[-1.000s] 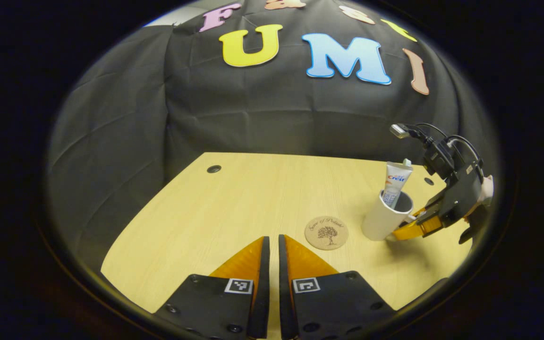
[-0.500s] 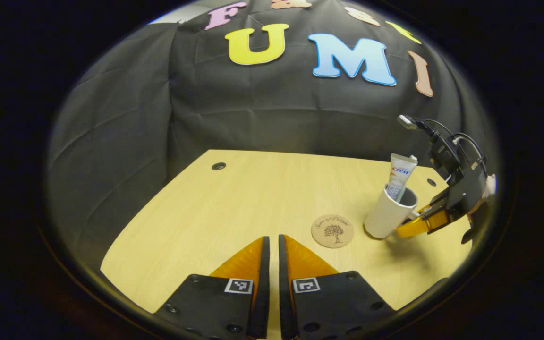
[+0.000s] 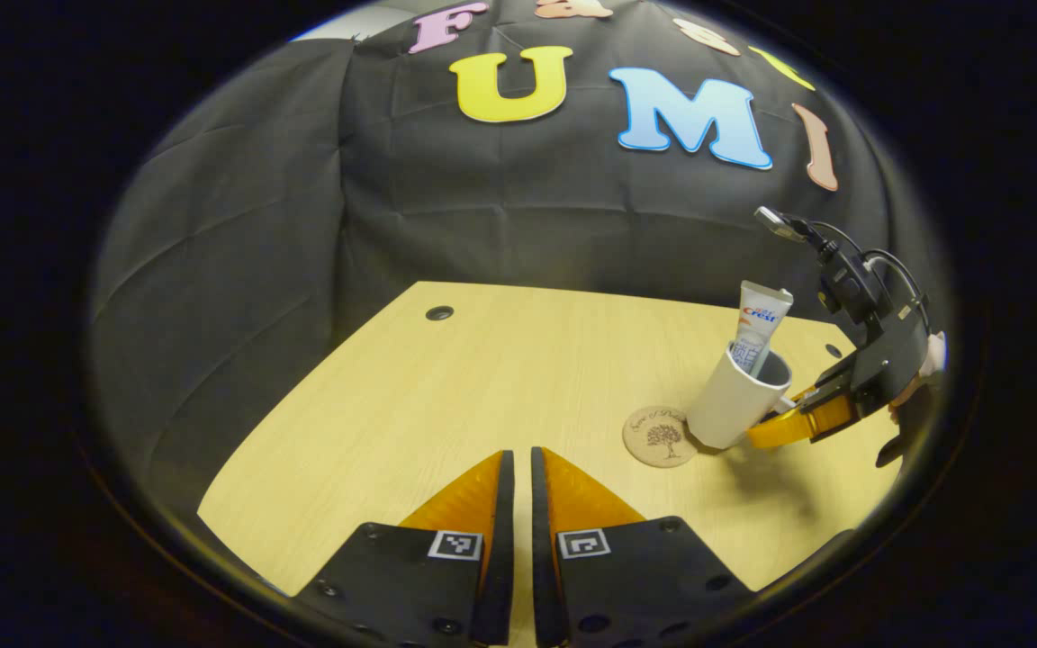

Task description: Put the toothbrush and toothpaste on the desktop into the cup, then pick up the cup and place it on the coaster on the desktop.

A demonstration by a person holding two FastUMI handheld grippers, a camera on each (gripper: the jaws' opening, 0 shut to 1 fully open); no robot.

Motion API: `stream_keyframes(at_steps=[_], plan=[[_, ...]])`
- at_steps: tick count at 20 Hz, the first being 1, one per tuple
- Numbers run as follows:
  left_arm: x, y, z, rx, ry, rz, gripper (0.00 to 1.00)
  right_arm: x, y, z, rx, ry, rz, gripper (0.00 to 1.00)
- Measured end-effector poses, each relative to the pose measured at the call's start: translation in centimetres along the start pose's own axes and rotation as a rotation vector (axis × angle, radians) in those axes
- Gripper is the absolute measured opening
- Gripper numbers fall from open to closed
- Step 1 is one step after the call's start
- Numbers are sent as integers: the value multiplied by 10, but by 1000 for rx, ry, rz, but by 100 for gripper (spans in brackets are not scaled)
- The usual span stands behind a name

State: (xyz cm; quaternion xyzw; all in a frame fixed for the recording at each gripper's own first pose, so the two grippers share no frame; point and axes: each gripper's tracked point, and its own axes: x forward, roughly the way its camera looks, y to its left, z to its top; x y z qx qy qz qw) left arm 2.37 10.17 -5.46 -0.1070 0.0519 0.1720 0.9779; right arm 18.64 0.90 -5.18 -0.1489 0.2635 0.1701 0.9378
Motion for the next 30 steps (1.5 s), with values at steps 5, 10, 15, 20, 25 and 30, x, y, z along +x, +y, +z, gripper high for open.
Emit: stream_keyframes(at_steps=[5, 10, 15, 20, 25, 30], plan=[[1, 22, 3, -5, -2, 20, 17, 12, 22, 14, -26, 6, 15, 26], [-2, 43, 2, -12, -3, 45, 17, 15, 27, 18, -52, 18, 22, 26], [-1, 56, 1, -15, -5, 51, 17, 15, 24, 16, -66, 34, -8, 26], [1, 55, -1, -14, -6, 38, 17, 15, 24, 15, -63, 29, -27, 27], [0, 40, 7, 11, -19, 8, 17, -4, 26, 21, -38, -27, -24, 29], [-4, 11, 21, 46, -41, -50, 17, -45, 26, 25, 22, -122, -11, 29]])
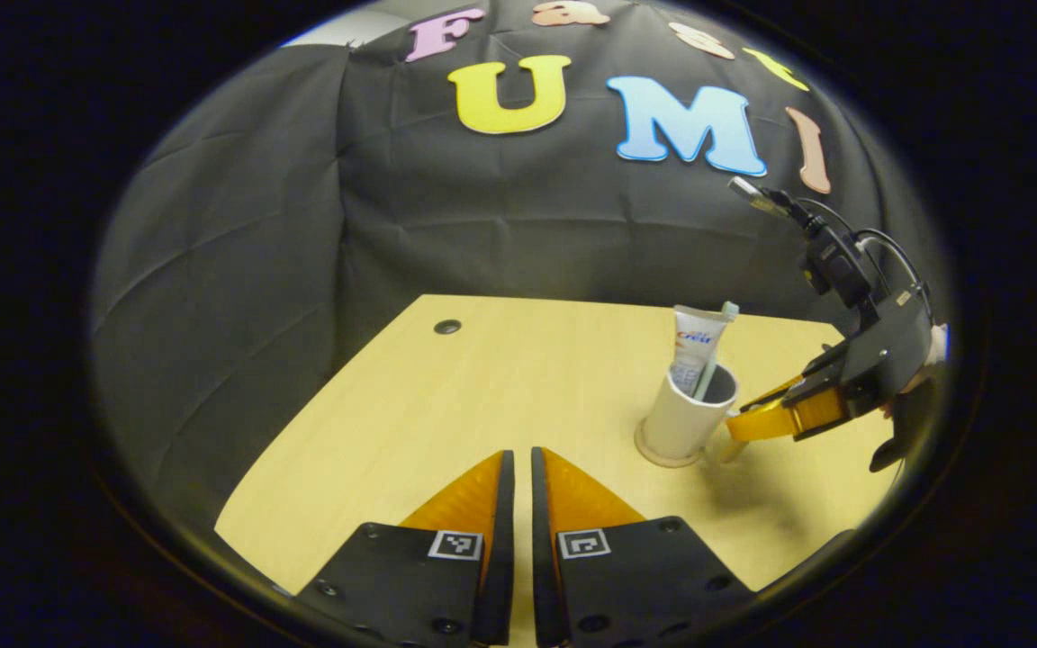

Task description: Put the toothbrush and toothpaste on the desktop into the cup, then pick up the cup and place it on the coaster on the desktop.

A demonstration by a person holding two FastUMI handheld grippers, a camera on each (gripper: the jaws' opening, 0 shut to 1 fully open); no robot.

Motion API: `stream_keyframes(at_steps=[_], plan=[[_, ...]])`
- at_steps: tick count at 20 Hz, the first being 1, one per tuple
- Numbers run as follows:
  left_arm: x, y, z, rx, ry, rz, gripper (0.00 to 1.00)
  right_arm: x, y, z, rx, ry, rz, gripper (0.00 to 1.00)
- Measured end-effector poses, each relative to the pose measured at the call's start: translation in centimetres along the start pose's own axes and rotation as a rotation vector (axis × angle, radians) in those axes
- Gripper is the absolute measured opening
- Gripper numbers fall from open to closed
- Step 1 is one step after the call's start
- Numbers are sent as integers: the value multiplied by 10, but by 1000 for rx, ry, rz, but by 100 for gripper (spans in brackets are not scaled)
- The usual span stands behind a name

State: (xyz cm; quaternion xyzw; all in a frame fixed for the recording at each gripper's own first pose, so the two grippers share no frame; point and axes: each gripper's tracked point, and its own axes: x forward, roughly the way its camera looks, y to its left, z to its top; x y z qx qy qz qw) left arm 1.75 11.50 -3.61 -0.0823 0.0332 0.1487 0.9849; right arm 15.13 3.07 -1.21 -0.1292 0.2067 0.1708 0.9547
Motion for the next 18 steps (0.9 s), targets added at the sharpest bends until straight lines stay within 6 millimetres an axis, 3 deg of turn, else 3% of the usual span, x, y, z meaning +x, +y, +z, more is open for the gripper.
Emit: stream_keyframes(at_steps=[3, 9, 12, 13, 18], plan=[[-4, -25, 16, 26, -24, -43, 17, -26, -4, 3, 46, -72, -21, 24], [-23, -73, 61, 74, -101, -124, 17, -86, -13, 11, 98, -268, -134, 28], [-40, -91, 90, 84, -162, -147, 17, -126, -20, 24, 129, -402, -212, 28], [-47, -99, 104, 86, -194, -155, 15, -148, -22, 30, 151, -466, -245, 28], [-82, -130, 149, 107, -303, -201, 17, -208, -30, 38, 188, -630, -345, 26]])
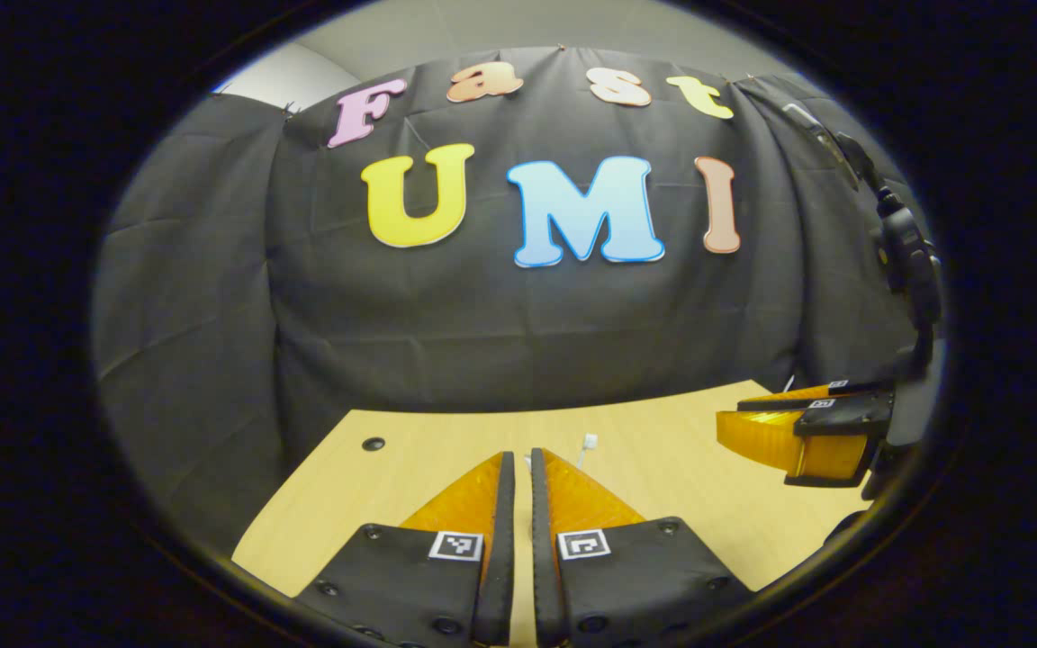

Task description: Put the toothbrush and toothpaste on the desktop into the cup, then pick up the cup and place it on the coaster on the desktop.

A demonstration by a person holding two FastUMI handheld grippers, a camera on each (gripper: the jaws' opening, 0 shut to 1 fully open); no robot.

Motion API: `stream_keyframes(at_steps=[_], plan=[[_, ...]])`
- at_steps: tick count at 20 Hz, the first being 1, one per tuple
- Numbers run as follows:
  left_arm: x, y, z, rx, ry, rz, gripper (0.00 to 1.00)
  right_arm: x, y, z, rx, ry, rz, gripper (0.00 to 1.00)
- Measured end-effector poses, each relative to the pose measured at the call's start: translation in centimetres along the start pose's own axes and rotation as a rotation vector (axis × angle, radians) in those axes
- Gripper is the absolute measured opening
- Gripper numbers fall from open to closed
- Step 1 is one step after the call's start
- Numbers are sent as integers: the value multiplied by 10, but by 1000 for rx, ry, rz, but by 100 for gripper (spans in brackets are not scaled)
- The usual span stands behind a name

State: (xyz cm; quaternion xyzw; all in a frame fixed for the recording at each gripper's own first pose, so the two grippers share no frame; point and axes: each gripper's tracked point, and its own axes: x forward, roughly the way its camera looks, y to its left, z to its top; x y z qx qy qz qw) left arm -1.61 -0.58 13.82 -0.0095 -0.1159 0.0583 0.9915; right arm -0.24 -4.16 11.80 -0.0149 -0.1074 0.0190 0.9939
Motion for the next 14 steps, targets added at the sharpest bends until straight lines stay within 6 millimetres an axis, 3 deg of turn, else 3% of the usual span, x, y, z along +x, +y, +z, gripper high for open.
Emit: stream_keyframes(at_steps=[5, 7, 11, 12, 13, 14], plan=[[-16, -10, 47, 18, -126, -43, 16, -34, -9, 29, -39, -118, -62, 28], [-22, -11, 56, 37, -162, -50, 16, -48, -9, 40, -32, -148, -79, 28], [-31, -15, 63, 38, -186, -65, 16, -57, -11, 49, -7, -167, -85, 29], [-33, -15, 62, 38, -187, -69, 16, -58, -11, 50, -3, -171, -83, 34], [-34, -15, 63, 37, -190, -73, 24, -59, -8, 51, 0, -172, -78, 34], [-35, -14, 64, 33, -192, -75, 30, -57, -6, 50, 3, -172, -67, 44]])
